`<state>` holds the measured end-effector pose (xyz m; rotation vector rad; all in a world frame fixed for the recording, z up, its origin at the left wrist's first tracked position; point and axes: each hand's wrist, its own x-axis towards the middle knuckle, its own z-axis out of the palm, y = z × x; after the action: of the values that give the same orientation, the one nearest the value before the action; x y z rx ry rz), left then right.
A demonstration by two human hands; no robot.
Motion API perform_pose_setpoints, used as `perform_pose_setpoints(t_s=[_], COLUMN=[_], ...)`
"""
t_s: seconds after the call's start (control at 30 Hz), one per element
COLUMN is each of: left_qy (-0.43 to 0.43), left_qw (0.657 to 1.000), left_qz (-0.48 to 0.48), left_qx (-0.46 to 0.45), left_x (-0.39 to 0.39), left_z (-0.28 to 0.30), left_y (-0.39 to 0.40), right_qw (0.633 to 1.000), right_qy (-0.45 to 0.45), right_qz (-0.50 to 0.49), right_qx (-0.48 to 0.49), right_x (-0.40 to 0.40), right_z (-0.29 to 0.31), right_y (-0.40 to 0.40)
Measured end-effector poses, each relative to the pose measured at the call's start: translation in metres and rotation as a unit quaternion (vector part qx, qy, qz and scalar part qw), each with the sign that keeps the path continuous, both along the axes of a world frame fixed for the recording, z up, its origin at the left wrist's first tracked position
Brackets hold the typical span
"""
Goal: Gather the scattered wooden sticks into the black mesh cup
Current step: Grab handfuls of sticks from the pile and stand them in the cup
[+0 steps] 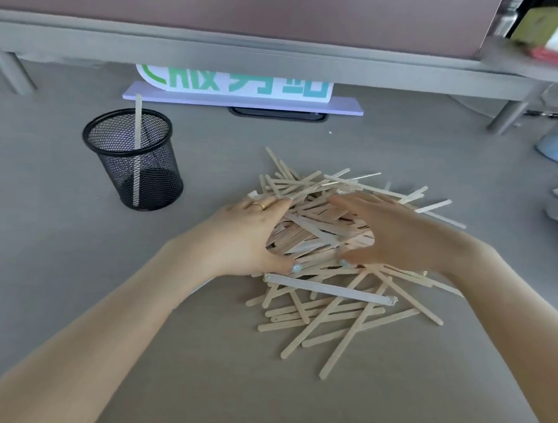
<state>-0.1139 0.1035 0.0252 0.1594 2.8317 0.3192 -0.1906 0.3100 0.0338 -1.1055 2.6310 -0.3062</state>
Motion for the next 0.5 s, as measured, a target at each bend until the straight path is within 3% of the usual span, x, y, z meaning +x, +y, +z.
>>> perform_pose_setpoints(t_s=[0.17,0.33,0.5], left_qy=[0.071,0.043,0.039], left_qw=[0.997,0.994,0.993], left_qz=[0.034,0.086,0.100], left_qx=[-0.027,0.045,0.039], left_x=[-0.001,0.001,0.000], left_z=[-0.002,0.001,0.003], left_y=[0.005,0.005,0.007], right_qw=[0.999,0.999,0.998], right_qy=[0.026,0.025,0.007], right_qz=[0.010,-0.039,-0.018], right_qx=[-0.044,-0.021,-0.054], right_x=[-0.006,-0.012,-0.007], right_z=[-0.004,-0.012,-0.015], right_y=[-0.002,0.004,0.002])
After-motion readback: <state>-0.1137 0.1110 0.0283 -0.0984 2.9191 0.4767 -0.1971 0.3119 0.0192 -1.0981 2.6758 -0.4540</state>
